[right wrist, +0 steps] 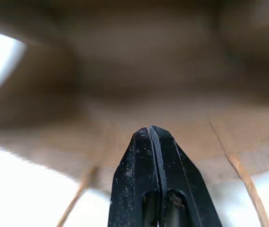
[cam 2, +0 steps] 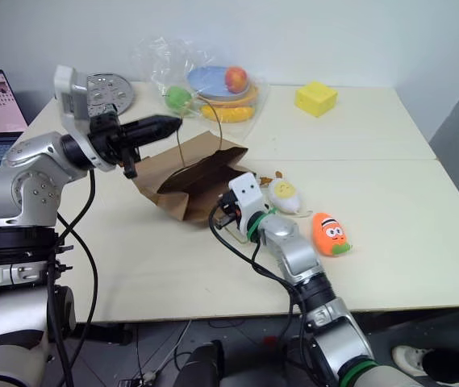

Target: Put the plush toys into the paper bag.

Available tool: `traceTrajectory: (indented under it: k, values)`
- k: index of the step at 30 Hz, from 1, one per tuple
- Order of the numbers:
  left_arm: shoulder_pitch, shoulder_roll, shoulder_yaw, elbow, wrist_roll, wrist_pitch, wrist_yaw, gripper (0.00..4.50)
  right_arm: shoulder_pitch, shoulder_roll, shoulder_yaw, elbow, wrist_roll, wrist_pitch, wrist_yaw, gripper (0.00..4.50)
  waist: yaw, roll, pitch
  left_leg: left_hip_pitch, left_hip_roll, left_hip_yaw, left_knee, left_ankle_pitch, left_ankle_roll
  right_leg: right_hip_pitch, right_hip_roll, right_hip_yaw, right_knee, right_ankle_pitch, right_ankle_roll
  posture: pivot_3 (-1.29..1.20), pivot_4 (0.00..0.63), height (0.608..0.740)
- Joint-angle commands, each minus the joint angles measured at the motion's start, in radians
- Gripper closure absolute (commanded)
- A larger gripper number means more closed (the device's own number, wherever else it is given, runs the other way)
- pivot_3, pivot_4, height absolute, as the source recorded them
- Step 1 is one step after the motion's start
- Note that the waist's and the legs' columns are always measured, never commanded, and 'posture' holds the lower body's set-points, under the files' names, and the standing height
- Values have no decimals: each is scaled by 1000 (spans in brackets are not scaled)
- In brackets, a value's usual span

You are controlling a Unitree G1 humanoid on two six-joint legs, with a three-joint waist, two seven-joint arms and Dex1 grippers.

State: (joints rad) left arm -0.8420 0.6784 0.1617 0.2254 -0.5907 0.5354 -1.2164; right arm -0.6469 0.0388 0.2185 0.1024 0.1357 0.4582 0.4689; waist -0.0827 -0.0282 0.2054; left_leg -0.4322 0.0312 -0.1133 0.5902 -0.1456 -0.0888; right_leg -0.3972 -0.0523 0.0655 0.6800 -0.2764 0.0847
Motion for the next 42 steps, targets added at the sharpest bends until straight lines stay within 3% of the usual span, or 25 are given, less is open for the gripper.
traceTrajectory:
  k: [1,4,6,9,14,22,27,31,40,42]
  values:
    - [-16,16,14,-50,-24,3,-13,4500,11,-14,-19,-138,66,56,38,4142,0,0,0,0,0,0,0,0,0,0,0,0,0,0,1,0,150,740]
    - [-17,16,5,-46,-21,4,-26,4500,26,-49,-34,-232,95,100,42,3305,0,0,0,0,0,0,0,0,0,0,0,0,0,-2,2,0,150,740]
    - [-20,15,1,-36,-18,3,-37,4500,38,-97,-94,-340,142,150,44,2882,6,0,0,0,0,0,0,0,0,0,0,0,0,-2,1,0,150,740]
    - [-24,17,1,-27,-16,1,-47,4500,38,-151,-196,-401,184,211,-9,1864,17,0,0,-1,0,0,0,0,0,0,0,0,-1,-2,1,0,150,740]
    - [-39,20,-3,-17,-12,1,-59,4500,47,-243,-236,-254,81,178,-106,65,23,0,0,0,0,1,0,0,0,0,0,0,-1,-3,0,0,150,740]
    - [-49,29,-18,-1,2,-9,-79,4500,53,-315,-118,-110,32,224,-31,28,20,0,0,-1,0,4,-2,0,0,-4,0,3,0,-3,0,0,150,740]
    - [-49,29,-17,-1,2,-8,-76,4500,36,-306,-119,-35,8,203,-56,28,20,0,0,-2,0,4,-2,0,0,-4,0,3,0,-3,0,0,150,740]
    - [-45,35,-15,-2,3,-11,-76,4500,28,-300,-133,-30,7,175,-51,960,20,0,0,-2,0,4,-2,0,0,-5,0,3,0,-3,0,0,150,740]
    - [-46,34,-16,2,5,-19,-75,4500,23,-334,-162,-63,21,167,-37,4179,21,0,0,-2,0,4,-2,0,0,-5,0,3,0,-3,0,0,150,740]
    - [-46,34,-16,2,3,-19,-76,4500,-9,-323,-223,-134,120,238,-7,4492,22,0,0,-2,0,4,-2,0,0,-5,0,4,0,-3,0,0,150,740]
